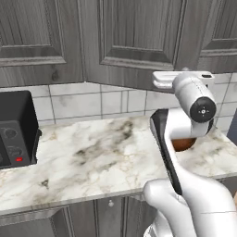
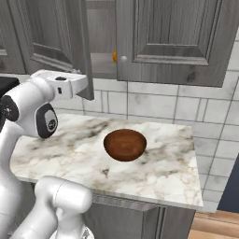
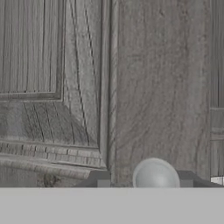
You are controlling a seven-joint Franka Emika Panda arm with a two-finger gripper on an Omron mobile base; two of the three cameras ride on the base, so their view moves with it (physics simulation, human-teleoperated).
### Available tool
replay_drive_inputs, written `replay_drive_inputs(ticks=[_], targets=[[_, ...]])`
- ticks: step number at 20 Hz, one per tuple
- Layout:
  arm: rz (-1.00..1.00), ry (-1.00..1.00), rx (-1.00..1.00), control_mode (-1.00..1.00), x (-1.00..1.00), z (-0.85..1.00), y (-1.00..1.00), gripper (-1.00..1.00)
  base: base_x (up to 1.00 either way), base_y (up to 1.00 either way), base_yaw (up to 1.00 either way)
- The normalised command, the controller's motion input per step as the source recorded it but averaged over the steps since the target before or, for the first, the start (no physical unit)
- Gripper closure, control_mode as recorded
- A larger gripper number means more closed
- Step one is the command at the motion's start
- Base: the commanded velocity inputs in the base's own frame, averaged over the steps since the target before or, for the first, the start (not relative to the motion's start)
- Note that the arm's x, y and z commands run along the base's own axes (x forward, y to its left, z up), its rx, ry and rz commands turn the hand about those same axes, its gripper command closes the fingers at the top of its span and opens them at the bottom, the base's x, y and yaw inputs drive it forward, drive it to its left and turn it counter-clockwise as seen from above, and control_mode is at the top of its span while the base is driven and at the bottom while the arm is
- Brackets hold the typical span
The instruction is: Open the cabinet. Pick the mango and orange from the cabinet and place them into the bowl. Then close the cabinet.
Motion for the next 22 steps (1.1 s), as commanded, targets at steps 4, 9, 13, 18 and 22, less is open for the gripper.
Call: replay_drive_inputs(ticks=[4,9,13,18,22], targets=[[-0.15,0.0,-0.03,-1.0,-0.34,0.09,1.0,1.0,0.0,0.0,0.0],[-0.15,0.0,-0.05,-1.0,-0.29,0.06,1.0,1.0,0.0,0.0,0.0],[-0.15,0.0,-0.08,-1.0,-0.24,0.0,1.0,1.0,0.0,0.0,0.0],[-0.13,0.0,-0.08,-1.0,-0.14,0.0,0.84,-1.0,0.0,0.0,0.0],[0.0,0.0,-0.04,-1.0,0.0,0.0,0.19,-1.0,0.0,0.0,0.0]])
